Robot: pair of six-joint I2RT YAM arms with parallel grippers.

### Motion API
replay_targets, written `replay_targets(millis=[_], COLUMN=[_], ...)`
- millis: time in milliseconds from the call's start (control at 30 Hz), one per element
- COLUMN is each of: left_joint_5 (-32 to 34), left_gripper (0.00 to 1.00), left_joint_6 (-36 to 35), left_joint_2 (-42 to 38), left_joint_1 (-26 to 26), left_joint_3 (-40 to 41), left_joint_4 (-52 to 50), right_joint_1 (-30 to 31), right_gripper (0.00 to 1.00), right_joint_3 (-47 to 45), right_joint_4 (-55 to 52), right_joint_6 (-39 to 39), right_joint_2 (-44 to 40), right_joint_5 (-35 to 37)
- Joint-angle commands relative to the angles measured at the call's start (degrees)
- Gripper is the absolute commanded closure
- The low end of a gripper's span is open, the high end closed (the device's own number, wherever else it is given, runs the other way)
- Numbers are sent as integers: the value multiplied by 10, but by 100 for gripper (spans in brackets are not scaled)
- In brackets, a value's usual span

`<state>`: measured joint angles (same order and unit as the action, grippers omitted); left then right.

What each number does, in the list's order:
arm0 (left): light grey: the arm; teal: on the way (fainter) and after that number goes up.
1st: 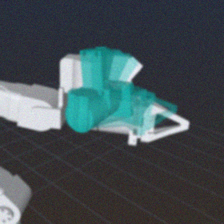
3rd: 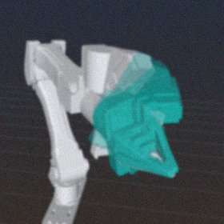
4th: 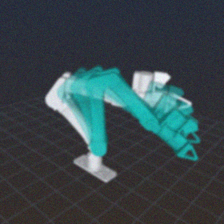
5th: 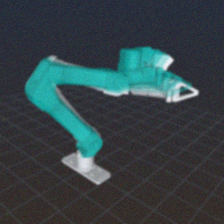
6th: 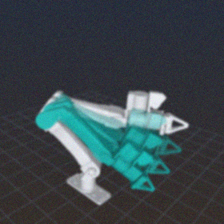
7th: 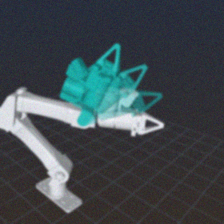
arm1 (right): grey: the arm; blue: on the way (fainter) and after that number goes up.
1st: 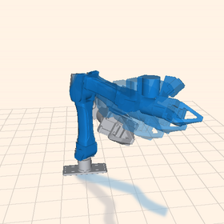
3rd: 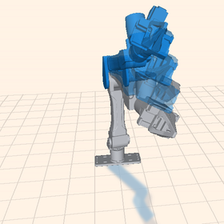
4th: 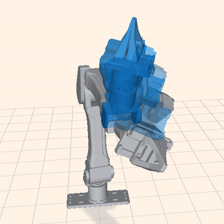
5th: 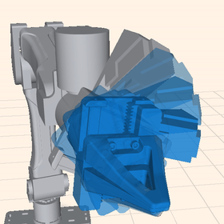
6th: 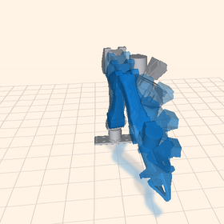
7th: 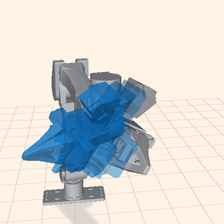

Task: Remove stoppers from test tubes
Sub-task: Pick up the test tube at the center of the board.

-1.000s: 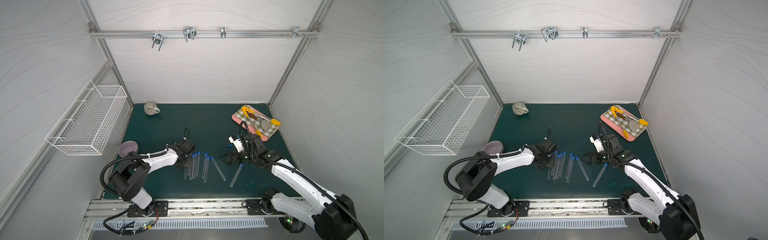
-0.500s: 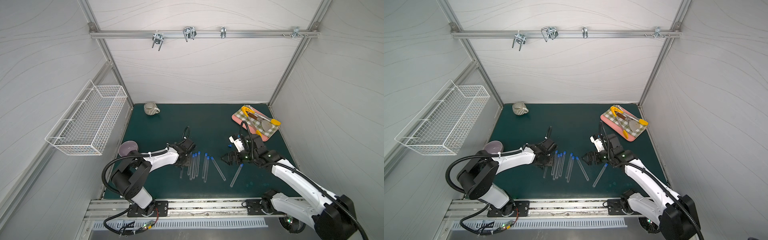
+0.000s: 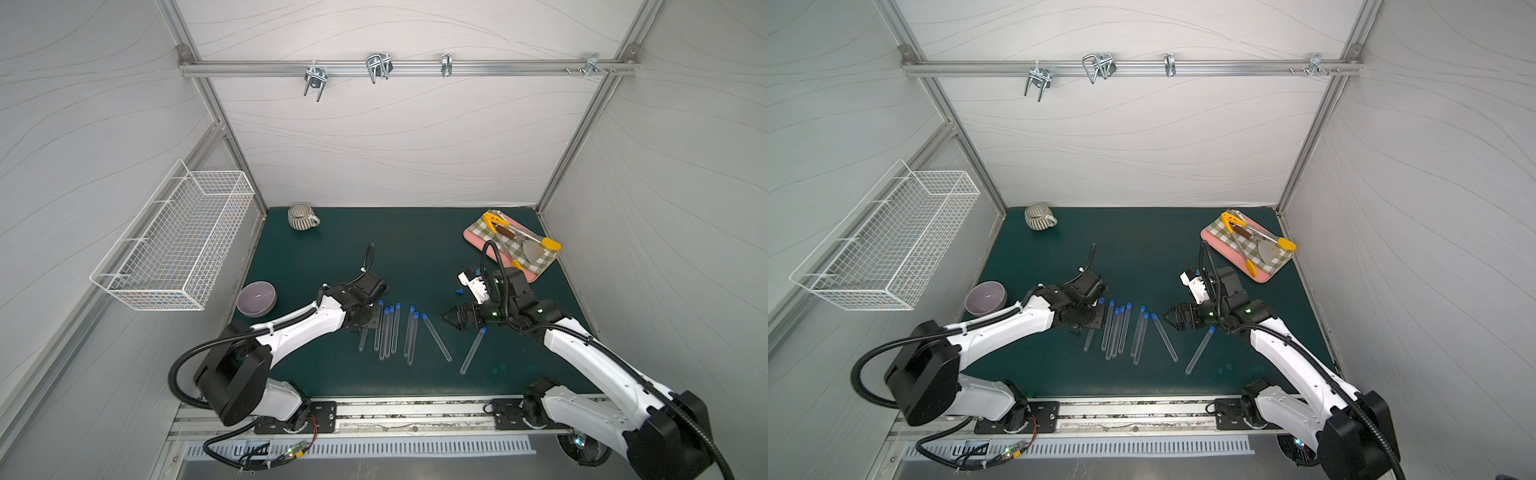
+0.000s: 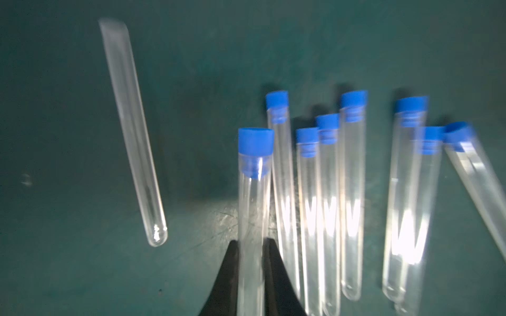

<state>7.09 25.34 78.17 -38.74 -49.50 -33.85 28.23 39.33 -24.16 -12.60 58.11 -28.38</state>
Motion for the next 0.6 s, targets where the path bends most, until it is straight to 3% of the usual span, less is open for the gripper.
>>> replay_targets(millis=[0,300,567], left_joint_5=[-23,-66,-134], left_gripper=[100,99,100], left_joint_6=[-39,-183,-277], left_joint_2=[-59,-149,-199], left_joint_1=[-2,-48,-93], left_joint_3=[-24,-46,-16], left_joint_4=[-25,-88,-38], right_joint_1=[-5,-7,3], right_gripper=[1,1,4], right_joint_3=[5,12,7], right_joint_4=[8,97,156], right_joint_6=[-4,-48,-72], right_joint_2=[8,36,60], right_joint_5=[-58,-201,-279])
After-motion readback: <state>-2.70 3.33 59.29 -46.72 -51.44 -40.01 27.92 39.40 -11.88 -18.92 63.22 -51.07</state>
